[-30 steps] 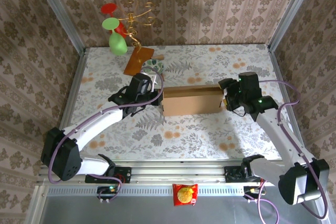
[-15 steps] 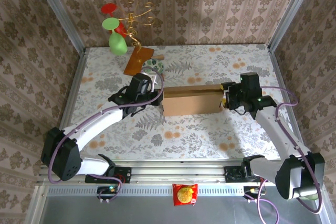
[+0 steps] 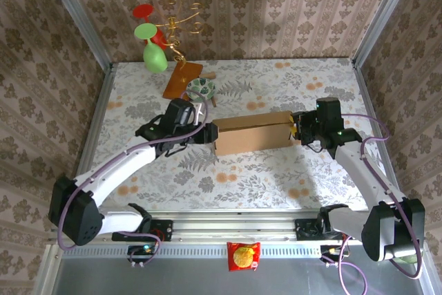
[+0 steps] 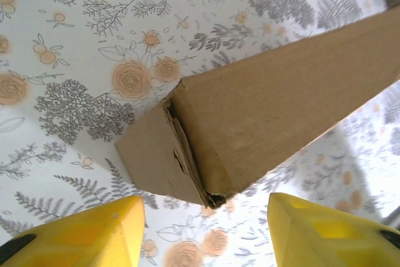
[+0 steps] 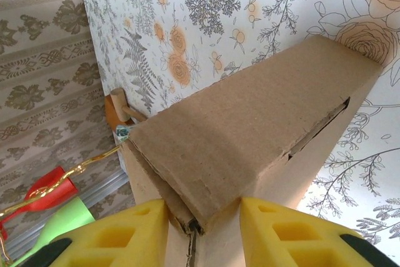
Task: Fold the paper box
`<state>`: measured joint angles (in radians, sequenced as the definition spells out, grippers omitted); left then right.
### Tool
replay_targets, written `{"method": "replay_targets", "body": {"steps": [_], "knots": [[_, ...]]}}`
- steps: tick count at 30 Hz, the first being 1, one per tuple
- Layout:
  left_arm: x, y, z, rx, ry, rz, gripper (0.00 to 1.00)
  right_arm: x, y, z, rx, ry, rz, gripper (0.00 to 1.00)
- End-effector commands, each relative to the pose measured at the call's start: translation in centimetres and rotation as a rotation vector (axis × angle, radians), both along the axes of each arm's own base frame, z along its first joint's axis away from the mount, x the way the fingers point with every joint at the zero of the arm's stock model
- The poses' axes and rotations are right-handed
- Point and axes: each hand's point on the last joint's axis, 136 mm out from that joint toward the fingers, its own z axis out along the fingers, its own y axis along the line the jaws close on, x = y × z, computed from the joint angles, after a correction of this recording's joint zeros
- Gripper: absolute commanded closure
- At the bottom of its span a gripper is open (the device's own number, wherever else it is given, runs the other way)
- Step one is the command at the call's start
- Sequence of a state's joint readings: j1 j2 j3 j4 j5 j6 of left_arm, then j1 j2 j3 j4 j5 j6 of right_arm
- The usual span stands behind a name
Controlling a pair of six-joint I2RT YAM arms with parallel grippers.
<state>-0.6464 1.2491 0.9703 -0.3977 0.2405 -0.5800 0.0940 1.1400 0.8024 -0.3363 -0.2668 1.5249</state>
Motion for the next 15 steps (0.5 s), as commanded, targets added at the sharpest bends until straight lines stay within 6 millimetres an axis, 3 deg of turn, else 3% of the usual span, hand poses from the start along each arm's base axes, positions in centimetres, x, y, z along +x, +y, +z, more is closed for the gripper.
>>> {"method": "replay_targets", "body": {"steps": [1,5,10,15], "knots": [[-0.1,0.2,2.9,-0.171,0.092,0.067,0.45,-1.4,-0.6,-3.1,-0.032,0.111,-0.011,0.65],[1.3,1.3,2.6,-0.257,0.195,0.154,0.46,-1.5,-0.7,-3.3,-0.034,0.114,-0.013,0.66],[3.1,-0.2,3.4,-0.35,0.209,0.134,0.47,-1.5,-0.6,-3.4,-0.032,0.119,-0.011,0.66],[2.6,-0.9,1.5,-0.348,0.277,0.12,0.54,-1.5,-0.6,-3.5,-0.032,0.12,-0.012,0.66]]}}
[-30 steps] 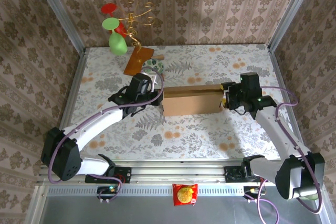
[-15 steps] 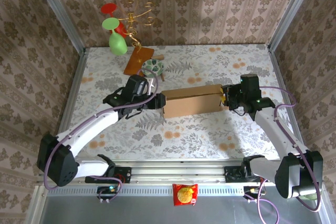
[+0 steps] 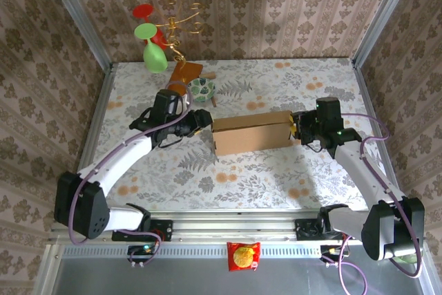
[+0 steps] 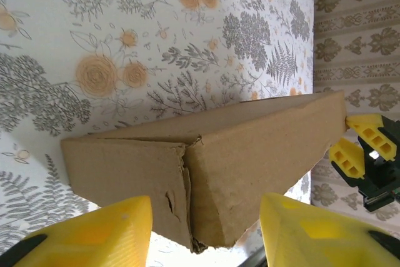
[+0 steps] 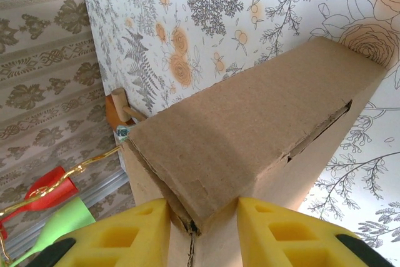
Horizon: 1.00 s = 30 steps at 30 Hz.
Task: Fold the paper box
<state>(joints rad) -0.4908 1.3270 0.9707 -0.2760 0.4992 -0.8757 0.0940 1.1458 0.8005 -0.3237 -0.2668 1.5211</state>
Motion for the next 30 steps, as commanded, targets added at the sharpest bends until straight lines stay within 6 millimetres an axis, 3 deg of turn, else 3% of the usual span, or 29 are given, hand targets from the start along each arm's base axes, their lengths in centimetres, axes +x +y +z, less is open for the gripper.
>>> {"method": "replay_targets", "body": {"steps": [1,8,16,20,25,30], "knots": [[-0.4,-1.1,0.4,-0.072,0.029,-0.023,0.56,-1.8,-0.7,-3.5,-0.03,0.126,-0.015,0.67],[-0.9,-1.9,-2.2,-0.074,0.083,-0.049,0.67,-2.4,-0.7,-4.0,-0.032,0.145,-0.015,0.68],[-2.2,-1.4,-4.2,-0.015,0.102,-0.078,0.79,-3.5,-1.3,-4.4,-0.072,0.171,0.026,0.7],[-2.7,-1.8,-3.3,0.038,0.0,-0.137,0.79,-4.4,-1.7,-4.3,-0.128,0.16,0.122,0.71],[-5.0,-2.6,-2.4,0.154,-0.208,-0.269,0.78,-6.3,-1.6,-4.1,-0.191,0.09,0.288,0.72],[-8.0,-3.5,-4.0,0.184,-0.327,-0.369,0.76,-8.5,-0.7,-4.5,-0.25,-0.059,0.409,0.69]]}}
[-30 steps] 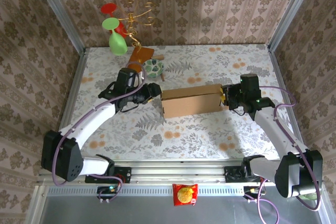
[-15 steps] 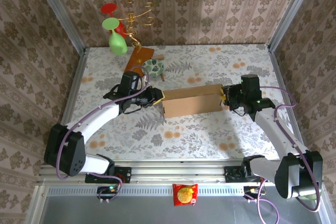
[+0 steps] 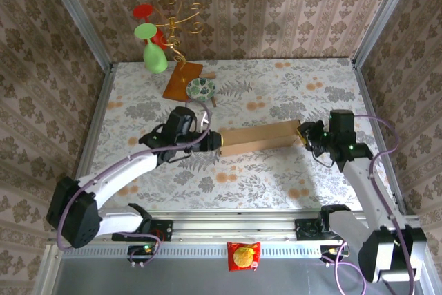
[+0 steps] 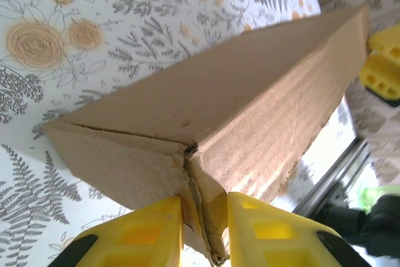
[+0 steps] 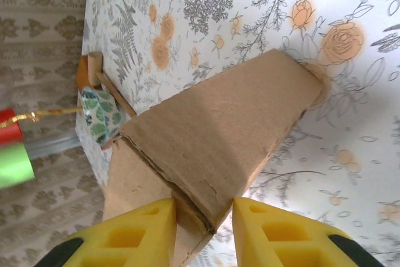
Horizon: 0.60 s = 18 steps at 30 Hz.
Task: Fold the paper box
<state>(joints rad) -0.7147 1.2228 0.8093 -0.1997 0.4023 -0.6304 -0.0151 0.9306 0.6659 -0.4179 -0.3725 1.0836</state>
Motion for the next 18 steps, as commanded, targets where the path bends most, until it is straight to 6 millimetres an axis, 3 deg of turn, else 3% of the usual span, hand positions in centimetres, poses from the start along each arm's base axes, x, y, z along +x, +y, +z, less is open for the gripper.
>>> {"method": "replay_targets", "body": {"steps": [1,5,8,11,15,16,17,18], "knots": [[-1.7,-0.1,-2.4,0.068,-0.099,-0.088,0.76,-4.6,0.8,-4.5,-0.057,0.094,0.132,0.69],[-3.0,0.2,-5.3,0.089,-0.046,-0.094,0.75,-6.2,0.3,-6.8,-0.023,0.083,0.055,0.64],[-2.6,0.2,-5.9,0.089,-0.025,-0.069,0.75,-6.2,0.0,-7.5,0.007,0.082,-0.002,0.63],[-1.7,0.2,-4.6,0.082,-0.036,-0.028,0.73,-6.0,-0.7,-6.4,-0.045,0.077,-0.012,0.59],[0.6,2.2,-2.0,0.048,-0.031,0.107,0.6,-5.6,-2.5,-3.8,-0.175,0.084,-0.026,0.4],[1.6,3.2,-1.3,0.027,-0.027,0.161,0.53,-5.5,-3.1,-3.0,-0.218,0.09,-0.033,0.21],[2.4,4.3,-0.6,0.007,-0.021,0.213,0.08,-5.2,-3.8,-2.1,-0.264,0.088,-0.043,0.0],[3.2,5.3,0.1,-0.019,-0.027,0.254,0.0,-4.9,-4.5,-1.3,-0.305,0.088,-0.051,0.0]]}}
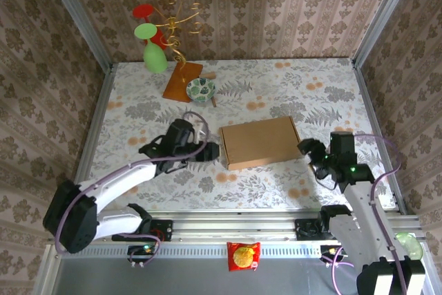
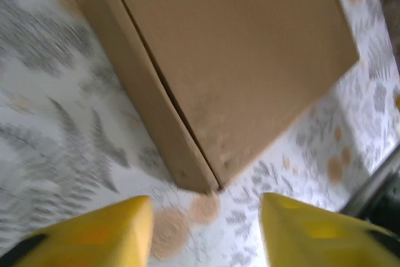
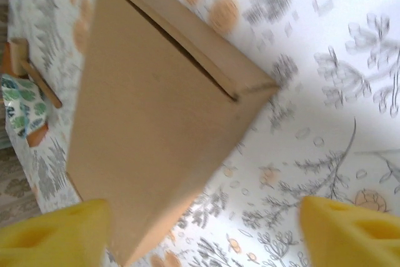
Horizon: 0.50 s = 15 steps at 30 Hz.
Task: Fold the paper box
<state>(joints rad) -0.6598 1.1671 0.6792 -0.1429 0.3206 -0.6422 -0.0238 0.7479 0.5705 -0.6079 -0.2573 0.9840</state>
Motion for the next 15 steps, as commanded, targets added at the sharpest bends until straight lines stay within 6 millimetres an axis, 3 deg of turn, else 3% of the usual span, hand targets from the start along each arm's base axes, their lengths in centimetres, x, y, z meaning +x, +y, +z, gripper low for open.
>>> {"method": "replay_targets", "body": {"steps": [1,6,9,12,13,15], "knots": [[3.2,3.2,3.7,-0.086,-0.031,0.174,0.0,0.1,-3.4,2.8,-0.21,0.018,-0.052,0.0],[6.8,10.0,3.5,-0.025,-0.052,0.356,0.0,1.3,-8.8,7.3,-0.516,-0.075,-0.203,0.0],[8.1,14.9,1.9,0.111,-0.052,0.502,0.0,0.8,-13.0,7.7,-0.734,-0.064,-0.352,0.0],[8.6,21.1,0.6,0.361,-0.067,0.701,0.0,4.0,-13.0,6.8,-0.914,-0.222,-0.236,0.0],[8.8,22.3,0.7,0.438,-0.099,0.708,0.0,4.7,-12.8,5.9,-0.964,-0.26,-0.2,0.0],[9.7,22.4,0.8,0.542,-0.217,0.592,0.0,5.8,-12.3,4.5,-1.046,-0.303,-0.129,0.0]]}}
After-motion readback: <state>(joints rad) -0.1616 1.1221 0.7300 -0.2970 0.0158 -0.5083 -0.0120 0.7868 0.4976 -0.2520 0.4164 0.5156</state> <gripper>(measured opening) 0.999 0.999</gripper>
